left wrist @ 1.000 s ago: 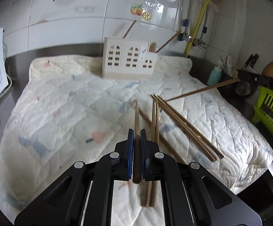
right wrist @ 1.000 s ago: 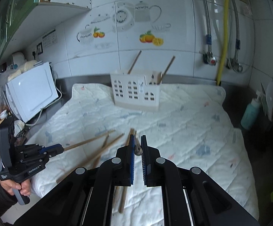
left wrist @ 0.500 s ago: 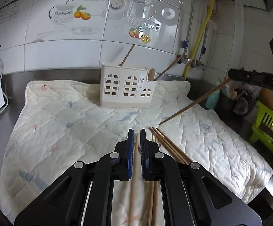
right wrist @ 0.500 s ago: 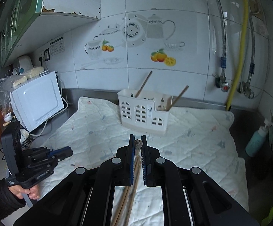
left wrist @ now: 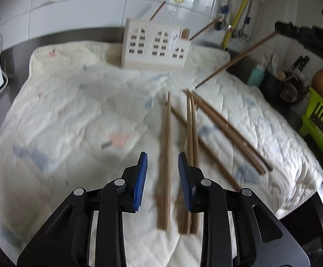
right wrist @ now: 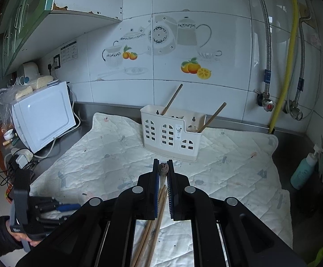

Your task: Organize utensils

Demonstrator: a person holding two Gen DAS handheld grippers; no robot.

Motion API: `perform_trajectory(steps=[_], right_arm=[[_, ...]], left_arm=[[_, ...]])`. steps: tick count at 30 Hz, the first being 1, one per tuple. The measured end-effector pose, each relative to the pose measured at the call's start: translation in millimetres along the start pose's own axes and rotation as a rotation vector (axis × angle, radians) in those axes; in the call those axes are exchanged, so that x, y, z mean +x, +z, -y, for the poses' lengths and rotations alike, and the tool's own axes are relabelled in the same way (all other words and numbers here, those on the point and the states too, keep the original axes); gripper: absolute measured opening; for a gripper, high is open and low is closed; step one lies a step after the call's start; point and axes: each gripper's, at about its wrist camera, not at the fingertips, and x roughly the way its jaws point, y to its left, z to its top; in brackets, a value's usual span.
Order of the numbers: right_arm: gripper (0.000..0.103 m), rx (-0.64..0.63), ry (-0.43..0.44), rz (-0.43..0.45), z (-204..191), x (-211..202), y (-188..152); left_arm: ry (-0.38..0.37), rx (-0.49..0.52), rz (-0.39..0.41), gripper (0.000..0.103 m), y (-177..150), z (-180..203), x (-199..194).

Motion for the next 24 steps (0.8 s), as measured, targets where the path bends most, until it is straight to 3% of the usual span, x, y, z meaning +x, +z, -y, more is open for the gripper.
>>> perform_trajectory(steps=[7,11,16,20,24], right_arm=[[0.006,0.006,0.003,-0.017,-0.9,2.2,-7.7],[0.006,0.011,-0.002,-0.022,0.3,2.3,-10.7],[0.006,0.019,0.000,-0.019,1.5,2.5,-12.6],[0.006,0.017,0.004,-0.013,0.5,0.9,-12.7],[0.006,0.017,0.002,0.003,-0.2,-5.6,-10.5]], left_arm=[[0.035,0.028,-0.026,0.024,-20.5,6.5,7.9],[0.052,0.026,0.002,0.015,-25.2,9.2,4.0],[0.112,0.084,0.032,0.015,-34.7,23.5,2.8],[0.094,0.024,0.025,0.006,-28.4,15.0,3.1],[0.058,0.010,0.046,0.005,-21.8,14.9,-7.1]])
